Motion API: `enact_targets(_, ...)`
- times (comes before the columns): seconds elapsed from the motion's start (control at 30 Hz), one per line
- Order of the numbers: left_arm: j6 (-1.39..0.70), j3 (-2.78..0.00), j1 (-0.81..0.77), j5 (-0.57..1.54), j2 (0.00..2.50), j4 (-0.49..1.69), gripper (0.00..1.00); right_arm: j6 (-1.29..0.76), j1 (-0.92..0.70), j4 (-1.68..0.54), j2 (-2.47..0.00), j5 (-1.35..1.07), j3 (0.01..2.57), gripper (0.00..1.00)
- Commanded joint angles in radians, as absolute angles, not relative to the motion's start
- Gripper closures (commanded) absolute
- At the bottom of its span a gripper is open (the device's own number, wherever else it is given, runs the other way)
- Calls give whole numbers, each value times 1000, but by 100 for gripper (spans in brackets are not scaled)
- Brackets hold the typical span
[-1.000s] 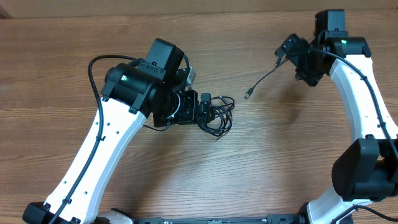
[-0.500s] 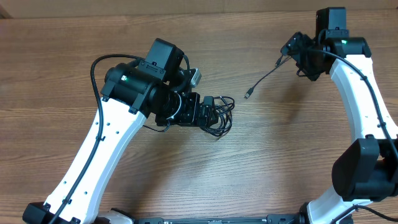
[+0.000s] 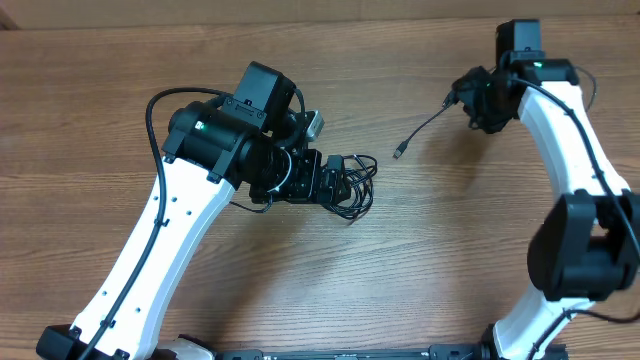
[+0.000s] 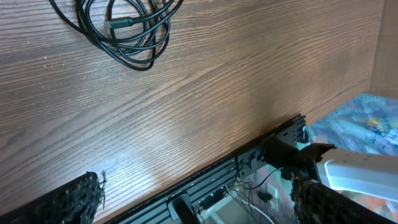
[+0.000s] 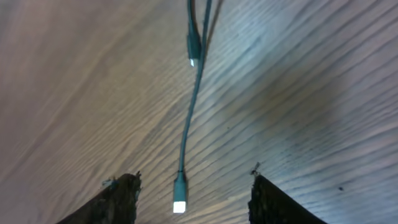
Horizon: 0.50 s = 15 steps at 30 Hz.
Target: Untangle cables
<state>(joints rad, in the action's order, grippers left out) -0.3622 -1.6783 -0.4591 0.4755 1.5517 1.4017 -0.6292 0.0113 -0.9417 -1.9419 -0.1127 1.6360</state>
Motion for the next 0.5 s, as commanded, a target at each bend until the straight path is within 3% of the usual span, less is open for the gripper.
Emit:
enact_targets(0.0, -336, -1698, -466, 479, 1549, 1401, 0, -628, -7, -931, -1999, -133, 1639, 44)
enact_targets(0.47, -336, -1698, -466, 460, 1549, 1421, 0, -686, -81, -896, -2155, -144, 1639, 54)
